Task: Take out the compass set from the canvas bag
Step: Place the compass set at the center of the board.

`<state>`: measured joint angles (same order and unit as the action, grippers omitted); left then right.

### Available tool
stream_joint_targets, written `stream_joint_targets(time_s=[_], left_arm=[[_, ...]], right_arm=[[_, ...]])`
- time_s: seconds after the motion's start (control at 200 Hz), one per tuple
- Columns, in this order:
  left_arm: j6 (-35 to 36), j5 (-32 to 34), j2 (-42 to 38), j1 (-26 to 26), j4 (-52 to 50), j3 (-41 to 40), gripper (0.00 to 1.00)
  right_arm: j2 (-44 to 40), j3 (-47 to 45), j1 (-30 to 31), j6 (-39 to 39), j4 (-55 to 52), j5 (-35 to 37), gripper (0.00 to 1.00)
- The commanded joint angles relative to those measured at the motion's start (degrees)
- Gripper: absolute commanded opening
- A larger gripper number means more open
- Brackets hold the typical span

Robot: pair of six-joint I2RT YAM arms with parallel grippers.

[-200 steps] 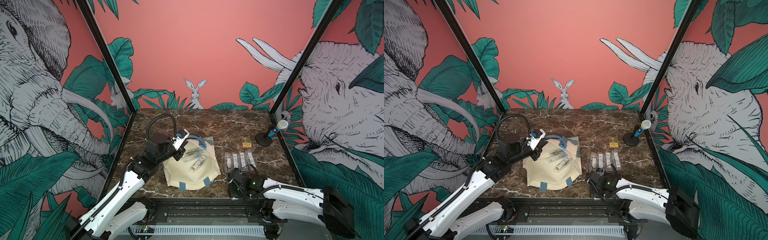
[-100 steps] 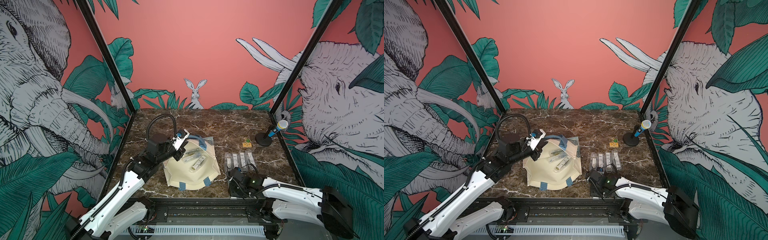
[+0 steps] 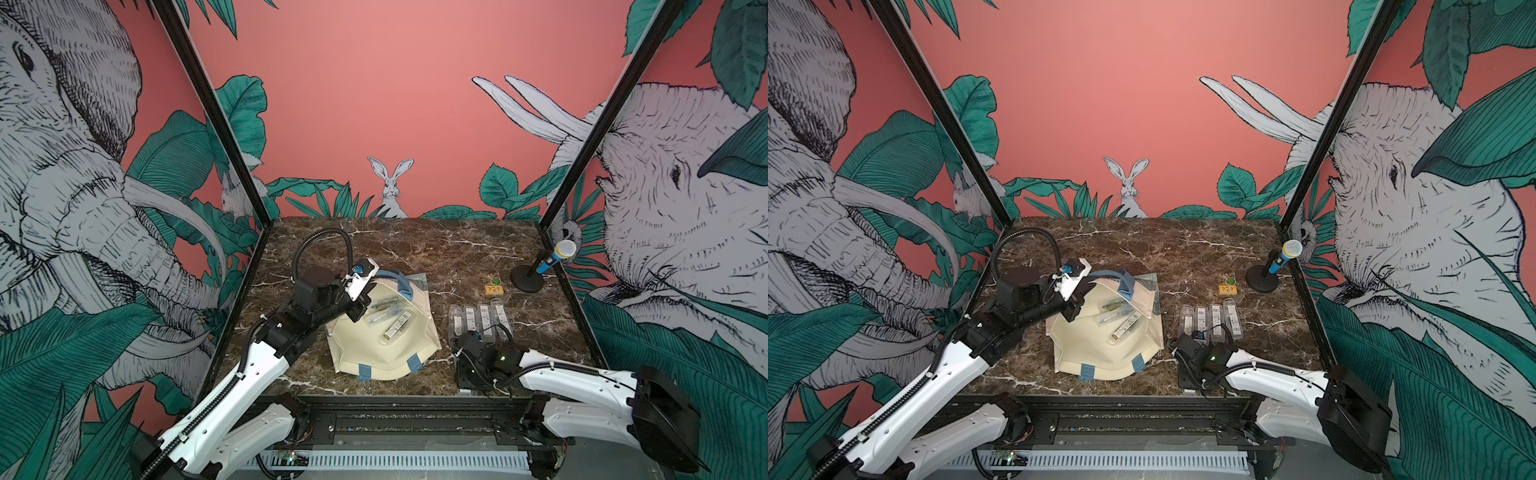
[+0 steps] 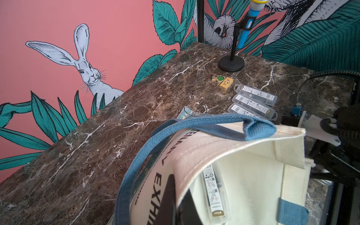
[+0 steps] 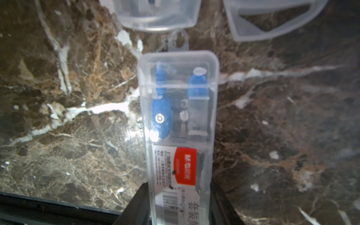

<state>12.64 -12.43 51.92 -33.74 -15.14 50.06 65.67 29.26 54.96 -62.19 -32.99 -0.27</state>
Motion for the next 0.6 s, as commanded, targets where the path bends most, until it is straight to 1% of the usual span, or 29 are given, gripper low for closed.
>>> stream_joint_targets(time_s=[0.0, 0.095, 0.175, 0.33, 0.4, 0.505, 0.55, 0.595], left_arm=[[0.01, -0.94, -1.56, -0.19, 2.85, -0.23, 0.00], [0.01, -0.85, -1.52, -0.23, 2.85, -0.26, 0.00], [0.10, -0.85, -1.54, -0.20, 2.83, -0.27, 0.00], [0.27, -1.03, -1.56, -0.19, 2.60, -0.19, 0.00], [0.45, -1.02, -1.65, -0.19, 2.43, -0.05, 0.00], [0.58, -1.11, -1.48, -0.19, 2.26, 0.08, 0.00], [0.62, -1.09, -1.47, -0.17, 2.22, 0.17, 0.00], [0.71, -1.11, -1.38, -0.19, 2.23, 0.36, 0.00]], right_arm=[[0.32, 0.56, -0.38, -2.05, 0.92, 0.45, 0.48], [-0.73, 0.38, -0.38, -2.14, 0.72, 0.79, 0.50], [-1.57, 0.60, -0.37, -2.01, -0.41, 1.17, 0.54], [-5.73, 3.54, -0.37, 0.74, -6.01, 2.24, 0.59], [-8.09, 6.30, -0.38, 6.01, -7.98, 2.23, 0.59], [-10.06, 12.50, 0.59, 17.86, -10.33, 3.26, 0.56], [-10.55, 15.27, 2.73, 24.47, -9.61, 3.72, 0.55], [-10.73, 17.13, 5.15, 28.99, -8.62, 4.84, 0.55]])
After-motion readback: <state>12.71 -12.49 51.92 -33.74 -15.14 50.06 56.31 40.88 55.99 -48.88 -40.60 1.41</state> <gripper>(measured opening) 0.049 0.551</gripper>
